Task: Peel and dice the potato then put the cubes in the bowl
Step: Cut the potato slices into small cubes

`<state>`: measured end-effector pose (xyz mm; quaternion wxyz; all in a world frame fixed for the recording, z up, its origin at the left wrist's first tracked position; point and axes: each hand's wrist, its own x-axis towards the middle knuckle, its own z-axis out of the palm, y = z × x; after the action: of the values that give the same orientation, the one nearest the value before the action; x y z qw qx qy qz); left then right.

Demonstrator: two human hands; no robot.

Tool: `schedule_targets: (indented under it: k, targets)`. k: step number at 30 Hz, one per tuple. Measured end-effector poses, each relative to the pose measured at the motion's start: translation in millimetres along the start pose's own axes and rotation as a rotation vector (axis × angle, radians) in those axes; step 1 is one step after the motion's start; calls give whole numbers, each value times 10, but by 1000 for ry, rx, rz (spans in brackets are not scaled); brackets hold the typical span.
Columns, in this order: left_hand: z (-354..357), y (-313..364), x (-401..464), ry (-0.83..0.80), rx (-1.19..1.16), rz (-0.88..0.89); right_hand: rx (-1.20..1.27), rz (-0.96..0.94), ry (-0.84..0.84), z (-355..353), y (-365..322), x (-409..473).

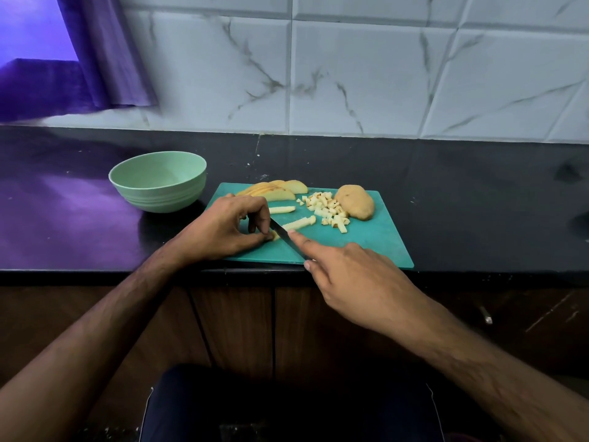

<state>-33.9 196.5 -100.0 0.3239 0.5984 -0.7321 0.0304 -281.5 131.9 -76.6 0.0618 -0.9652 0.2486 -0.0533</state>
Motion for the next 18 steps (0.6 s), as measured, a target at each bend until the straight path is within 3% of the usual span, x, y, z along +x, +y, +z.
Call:
schedule_targets:
  k: [11, 18]
  targets:
    - [34, -26, -20, 32, 23, -49, -10, 2, -38, -64, 40, 72]
    - [25, -182, 4, 305, 63, -140, -15, -13, 49, -231, 117, -170]
